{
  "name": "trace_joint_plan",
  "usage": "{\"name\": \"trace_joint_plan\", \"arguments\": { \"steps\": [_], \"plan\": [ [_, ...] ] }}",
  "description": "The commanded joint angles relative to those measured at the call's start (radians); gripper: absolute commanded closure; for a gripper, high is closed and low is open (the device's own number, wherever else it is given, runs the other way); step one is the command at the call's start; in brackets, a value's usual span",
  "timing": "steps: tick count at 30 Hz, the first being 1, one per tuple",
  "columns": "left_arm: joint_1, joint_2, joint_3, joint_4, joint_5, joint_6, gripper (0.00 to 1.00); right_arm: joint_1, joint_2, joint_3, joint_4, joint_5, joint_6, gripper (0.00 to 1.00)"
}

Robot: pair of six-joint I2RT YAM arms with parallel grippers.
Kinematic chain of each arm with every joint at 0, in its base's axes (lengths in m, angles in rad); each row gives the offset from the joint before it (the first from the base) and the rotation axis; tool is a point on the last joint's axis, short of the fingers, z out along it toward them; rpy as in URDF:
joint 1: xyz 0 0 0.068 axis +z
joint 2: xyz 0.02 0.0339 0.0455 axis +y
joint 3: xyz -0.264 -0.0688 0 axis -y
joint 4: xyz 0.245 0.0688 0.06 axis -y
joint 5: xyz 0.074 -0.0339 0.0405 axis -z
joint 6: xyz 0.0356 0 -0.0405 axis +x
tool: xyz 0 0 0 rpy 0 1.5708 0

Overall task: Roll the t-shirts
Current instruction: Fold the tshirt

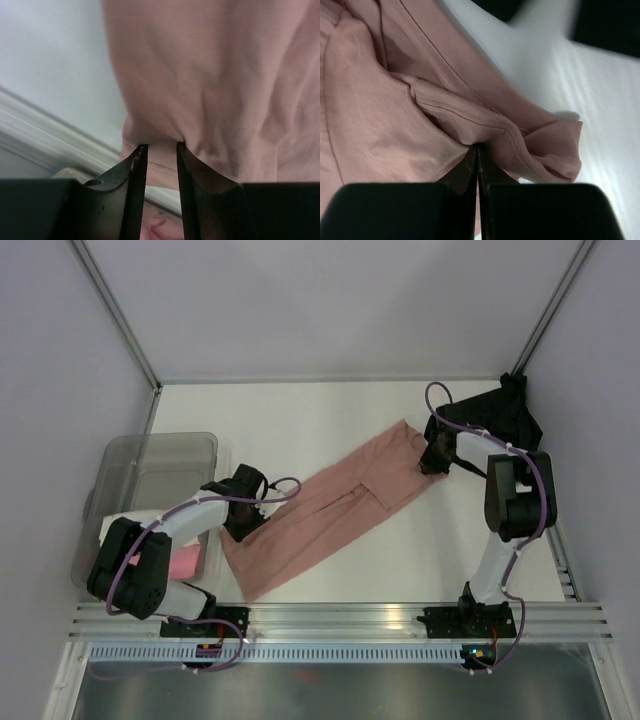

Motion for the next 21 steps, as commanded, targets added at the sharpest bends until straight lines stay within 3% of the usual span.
{"name": "trace_joint_plan", "arguments": {
  "steps": [1, 6, 10, 15, 21],
  "plan": [
    [-0.027, 0.002, -0.073, -0.174, 0.165, 0.031, 0.63, 0.066, 0.203, 0.143, 0.010, 0.032, 0.046, 1.00],
    [-0.077, -0.041, -0.067, -0.229, 0.270, 0.035, 0.62, 0.114, 0.424, 0.452, -0.073, 0.037, 0.086, 1.00],
    [-0.154, -0.063, -0.026, -0.278, 0.350, 0.028, 0.60, 0.132, 0.588, 0.789, -0.171, 0.029, 0.114, 1.00],
    [-0.220, -0.003, 0.015, -0.280, 0.321, 0.026, 0.60, 0.143, 0.762, 1.136, -0.223, -0.038, 0.116, 1.00],
    [-0.225, -0.082, 0.144, -0.358, 0.373, -0.011, 0.58, 0.142, 0.701, 1.188, -0.119, -0.144, 0.103, 0.97]
  ]
}}
